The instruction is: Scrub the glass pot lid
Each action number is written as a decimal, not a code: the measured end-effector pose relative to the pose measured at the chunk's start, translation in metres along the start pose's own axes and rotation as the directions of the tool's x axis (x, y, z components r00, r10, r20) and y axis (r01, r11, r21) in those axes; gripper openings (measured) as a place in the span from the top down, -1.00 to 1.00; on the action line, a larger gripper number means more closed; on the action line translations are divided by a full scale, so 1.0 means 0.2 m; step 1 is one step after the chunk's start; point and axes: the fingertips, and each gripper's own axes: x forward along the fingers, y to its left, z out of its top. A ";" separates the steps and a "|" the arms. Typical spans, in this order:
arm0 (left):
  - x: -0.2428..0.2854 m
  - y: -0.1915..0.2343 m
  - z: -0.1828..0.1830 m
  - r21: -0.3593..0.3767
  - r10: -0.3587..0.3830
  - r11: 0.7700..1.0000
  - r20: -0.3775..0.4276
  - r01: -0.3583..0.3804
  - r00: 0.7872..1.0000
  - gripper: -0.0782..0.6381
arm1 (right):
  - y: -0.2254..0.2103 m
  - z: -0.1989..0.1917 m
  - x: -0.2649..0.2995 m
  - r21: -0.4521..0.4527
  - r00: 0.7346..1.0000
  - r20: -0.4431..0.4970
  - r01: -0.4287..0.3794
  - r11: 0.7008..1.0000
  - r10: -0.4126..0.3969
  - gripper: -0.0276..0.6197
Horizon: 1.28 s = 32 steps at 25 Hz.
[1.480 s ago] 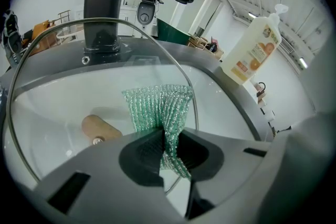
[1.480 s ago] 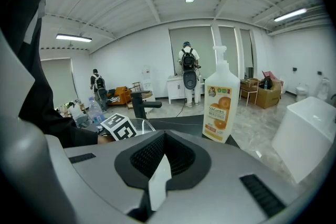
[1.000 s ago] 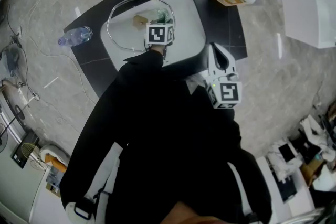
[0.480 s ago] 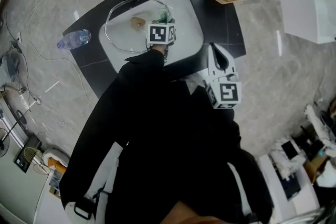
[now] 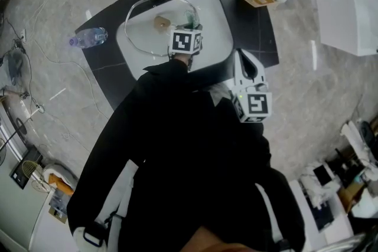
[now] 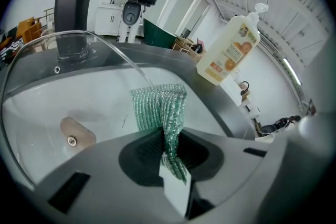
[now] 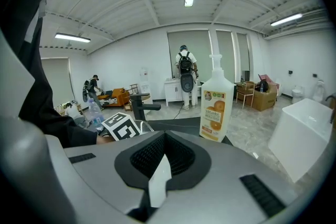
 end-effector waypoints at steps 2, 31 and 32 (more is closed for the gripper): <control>-0.04 -0.01 -0.01 -0.006 -0.007 1.000 0.014 0.007 1.000 0.62 | 0.03 0.01 0.01 -0.007 1.000 0.002 -0.016 1.000 0.016 0.94; -0.80 0.72 -0.51 -0.190 0.308 0.935 0.015 -0.300 0.951 0.62 | 0.45 0.07 0.22 -0.099 0.959 0.003 -0.281 0.954 0.283 0.94; -0.81 0.74 -0.52 -0.193 0.321 0.929 -0.002 -0.315 0.947 0.62 | 0.45 0.07 0.22 -0.099 0.959 0.003 -0.283 0.954 0.284 0.94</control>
